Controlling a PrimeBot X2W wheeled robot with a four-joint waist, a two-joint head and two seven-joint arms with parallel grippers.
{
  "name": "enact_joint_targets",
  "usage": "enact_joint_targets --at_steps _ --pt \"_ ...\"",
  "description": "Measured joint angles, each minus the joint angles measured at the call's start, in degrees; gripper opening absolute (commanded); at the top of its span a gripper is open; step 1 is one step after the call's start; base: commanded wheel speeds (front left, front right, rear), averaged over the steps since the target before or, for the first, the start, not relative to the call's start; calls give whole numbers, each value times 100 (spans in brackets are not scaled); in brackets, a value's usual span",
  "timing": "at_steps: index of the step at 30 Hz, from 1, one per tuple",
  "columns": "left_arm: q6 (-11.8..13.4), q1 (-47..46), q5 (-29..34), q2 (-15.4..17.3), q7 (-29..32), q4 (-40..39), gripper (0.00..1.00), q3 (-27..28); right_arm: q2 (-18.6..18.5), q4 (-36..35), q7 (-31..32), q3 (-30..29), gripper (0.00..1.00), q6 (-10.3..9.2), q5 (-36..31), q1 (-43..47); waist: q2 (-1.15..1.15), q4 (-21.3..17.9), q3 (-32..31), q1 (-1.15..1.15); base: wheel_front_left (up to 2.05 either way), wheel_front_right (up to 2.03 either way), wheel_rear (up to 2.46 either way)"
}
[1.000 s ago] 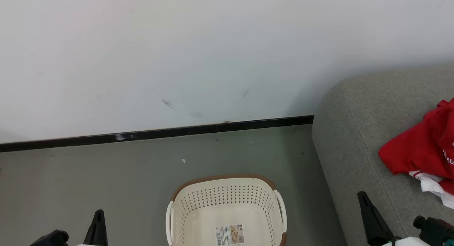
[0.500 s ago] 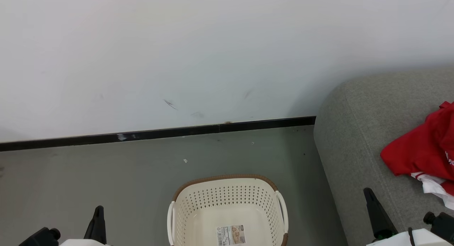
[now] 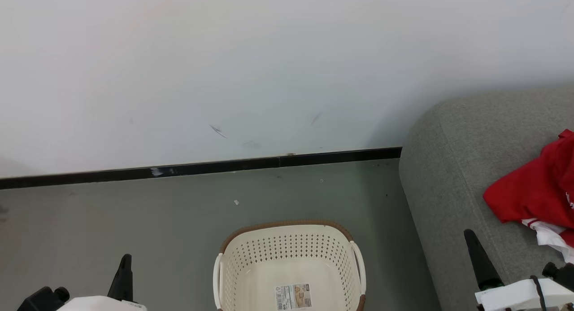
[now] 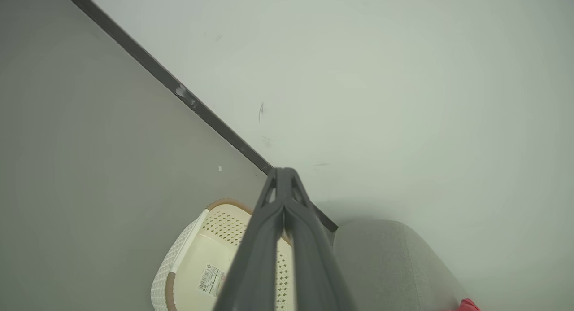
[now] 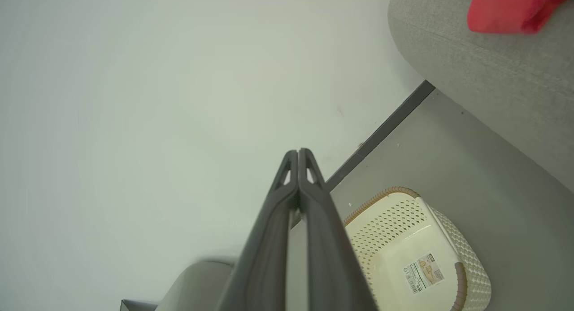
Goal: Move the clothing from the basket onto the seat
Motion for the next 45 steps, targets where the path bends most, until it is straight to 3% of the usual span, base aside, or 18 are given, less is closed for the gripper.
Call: enact_joint_targets --at_steps 41,45 --pt "-944 -355 -2849 -345 825 215 0 699 -347 594 578 55 0 0 4051 -717 0 129 43 -11 0 0 0" --pt "-946 -376 -2878 -346 826 224 0 716 -358 617 589 58 0 0 4098 -775 0 129 43 -11 0 0 0"
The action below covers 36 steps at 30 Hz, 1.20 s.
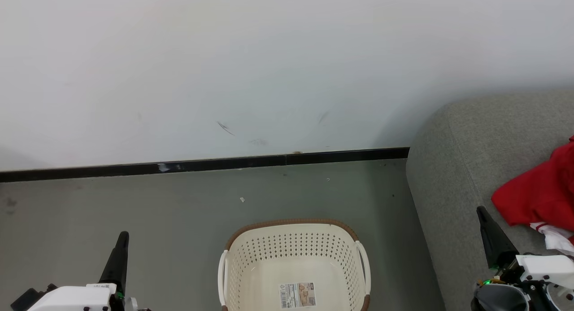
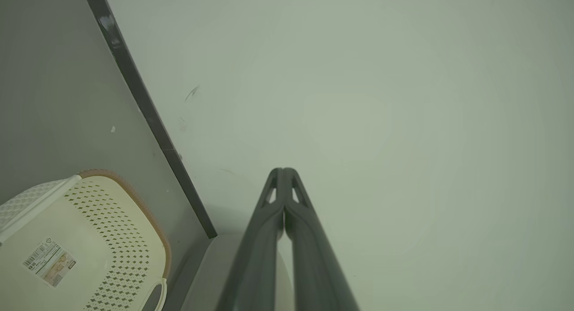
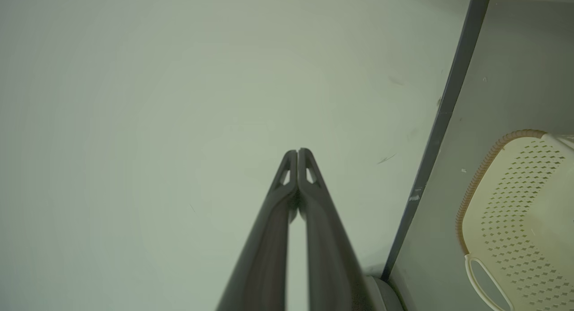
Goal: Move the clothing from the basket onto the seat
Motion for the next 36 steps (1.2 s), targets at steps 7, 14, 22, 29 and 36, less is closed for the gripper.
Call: enact_joint_targets --at_steps 7,14,22,29,36 --pt "-41 -61 0 -1 8 27 0 0 -2 27 0 3 0 1 10 -3 0 -1 0 0 0 0 0" --pt "-42 -61 0 -1 8 40 0 1 -3 49 0 3 0 0 10 -3 0 -1 -1 0 0 0 0" --pt "-47 -62 0 -1 8 57 0 2 -4 67 0 5 0 0 11 -4 0 -1 -2 -1 0 0 0" --pt "-49 -62 0 -2 8 67 0 3 -4 70 0 7 0 1 27 -5 0 -2 -2 -1 0 0 0" --pt "-51 -63 0 -2 9 77 0 4 -4 75 0 9 0 0 27 -7 0 -2 -2 -1 0 0 0"
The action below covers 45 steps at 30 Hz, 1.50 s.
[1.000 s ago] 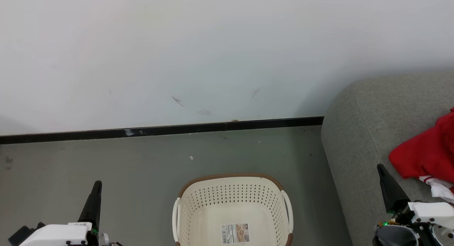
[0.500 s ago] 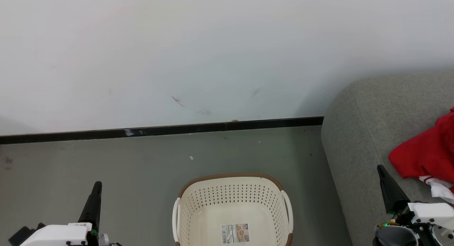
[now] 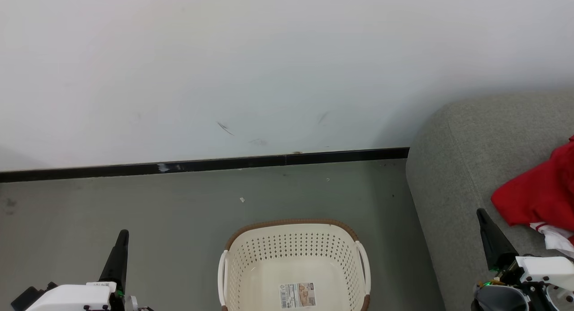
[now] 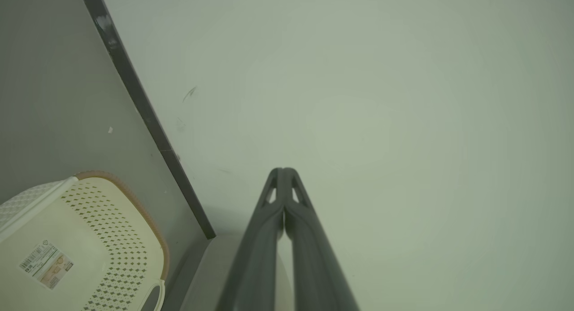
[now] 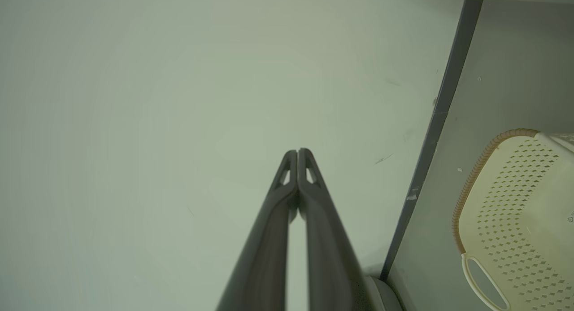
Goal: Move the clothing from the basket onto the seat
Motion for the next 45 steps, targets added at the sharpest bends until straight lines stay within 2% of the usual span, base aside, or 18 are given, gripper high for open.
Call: enact_joint_targets --at_steps 45 --pt "-43 -19 0 0 15 57 0 19 -5 10 0 5 0 0 2 -4 0 0 -1 0 0 0 0"
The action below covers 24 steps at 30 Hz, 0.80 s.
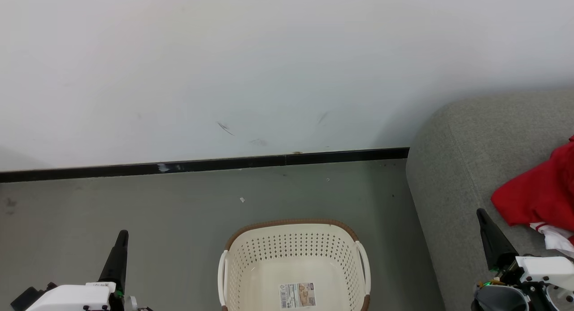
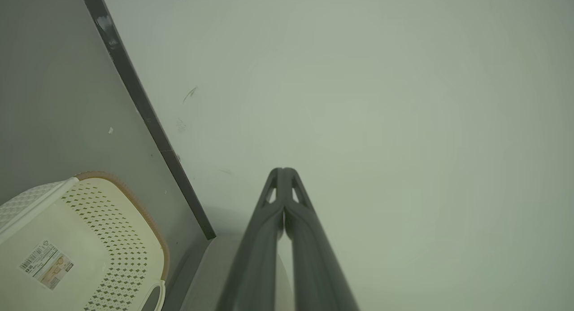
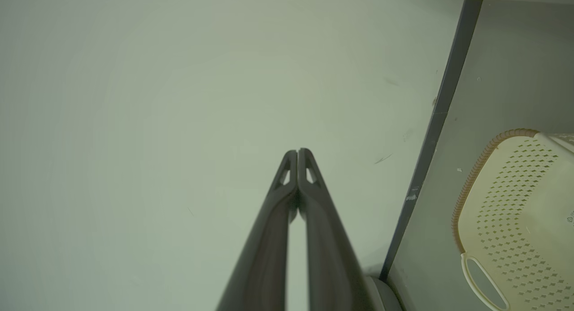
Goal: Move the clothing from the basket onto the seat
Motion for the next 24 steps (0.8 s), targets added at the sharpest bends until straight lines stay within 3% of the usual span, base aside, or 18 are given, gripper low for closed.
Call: enact_joint_targets --at_steps 24 --pt "-7 -1 0 0 1 15 0 2 -8 2 0 5 0 0 5 -1 0 0 0 0 0 0 0"
